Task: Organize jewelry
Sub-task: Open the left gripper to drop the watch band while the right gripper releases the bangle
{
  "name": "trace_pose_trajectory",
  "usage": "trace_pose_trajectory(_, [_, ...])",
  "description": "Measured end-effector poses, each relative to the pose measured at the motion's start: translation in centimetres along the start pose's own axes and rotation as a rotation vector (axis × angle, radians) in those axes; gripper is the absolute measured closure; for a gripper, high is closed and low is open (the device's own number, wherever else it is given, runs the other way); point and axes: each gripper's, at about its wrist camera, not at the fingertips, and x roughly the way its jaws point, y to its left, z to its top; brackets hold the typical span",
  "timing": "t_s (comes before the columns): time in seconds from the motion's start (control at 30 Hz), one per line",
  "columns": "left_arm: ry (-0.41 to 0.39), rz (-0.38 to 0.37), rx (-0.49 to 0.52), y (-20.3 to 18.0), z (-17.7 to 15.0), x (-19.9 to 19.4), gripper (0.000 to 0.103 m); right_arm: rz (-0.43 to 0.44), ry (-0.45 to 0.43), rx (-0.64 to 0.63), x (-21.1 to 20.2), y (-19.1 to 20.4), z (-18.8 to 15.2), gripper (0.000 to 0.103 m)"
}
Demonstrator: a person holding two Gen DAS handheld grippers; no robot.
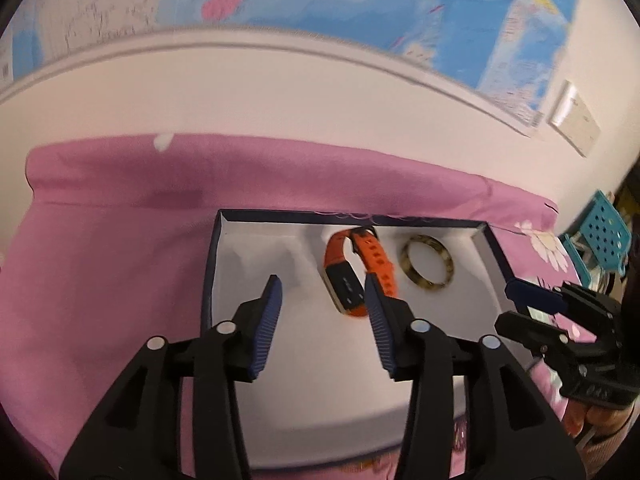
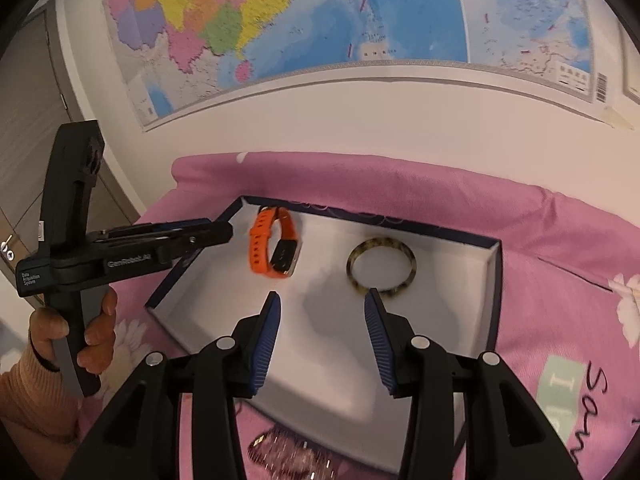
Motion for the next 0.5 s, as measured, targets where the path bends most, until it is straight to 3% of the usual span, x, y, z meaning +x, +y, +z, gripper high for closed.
trace_pose_trajectory(0.23, [-0.055, -0.039, 0.072, -0.8, -2.8, -4.3, 0.052, 0.014, -0.025, -0.004, -3.0, 0.7, -2.8, 0.062])
trace_pose_trajectory(0.5, [-0.047, -0.075, 0.075, 0.8, -7.2, -7.0, 0.049, 0.026, -0.003, 0.054, -4.7, 0.2, -7.3, 0.062])
